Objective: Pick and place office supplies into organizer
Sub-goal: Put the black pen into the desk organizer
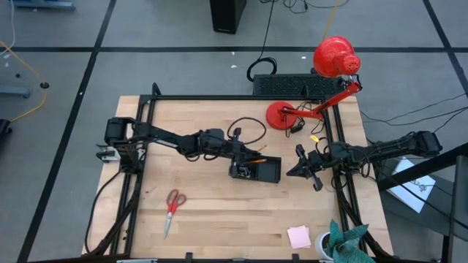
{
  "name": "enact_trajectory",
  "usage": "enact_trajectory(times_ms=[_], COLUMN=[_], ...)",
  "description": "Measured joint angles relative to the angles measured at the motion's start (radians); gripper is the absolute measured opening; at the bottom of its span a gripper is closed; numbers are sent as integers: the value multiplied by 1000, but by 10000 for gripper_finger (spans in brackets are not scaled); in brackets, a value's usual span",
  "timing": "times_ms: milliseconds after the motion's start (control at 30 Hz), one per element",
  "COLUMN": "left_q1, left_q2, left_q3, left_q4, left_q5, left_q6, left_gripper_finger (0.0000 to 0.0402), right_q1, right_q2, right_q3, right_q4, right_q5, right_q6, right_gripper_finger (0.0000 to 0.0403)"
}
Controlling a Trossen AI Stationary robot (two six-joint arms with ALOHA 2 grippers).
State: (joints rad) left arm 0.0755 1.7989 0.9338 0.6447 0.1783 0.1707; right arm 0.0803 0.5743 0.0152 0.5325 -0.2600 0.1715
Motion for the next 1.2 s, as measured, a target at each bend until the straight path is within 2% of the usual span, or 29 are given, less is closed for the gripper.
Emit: enact_trajectory(times_ms=[333, 833, 967, 1200], left_q1=[14, 15, 12, 11], left_q2=[106, 112, 112, 112], left_q3=[-8, -8, -8, -8], left_q4=[72, 60, 60, 66], left_q5=[1, -6, -6, -25], left_q6=[-61, -66, -38, -49], left_gripper_finger=[31, 41, 74, 163], right_q1=[0, 0, 0, 0], right_q2=[0, 0, 0, 0], right_q3=[0, 0, 0, 0], right_q4=[19, 24, 24, 24], right_q5=[0, -3, -2, -1], right_q6=[1, 26, 26, 45], right_gripper_finger=[0, 0, 0, 0])
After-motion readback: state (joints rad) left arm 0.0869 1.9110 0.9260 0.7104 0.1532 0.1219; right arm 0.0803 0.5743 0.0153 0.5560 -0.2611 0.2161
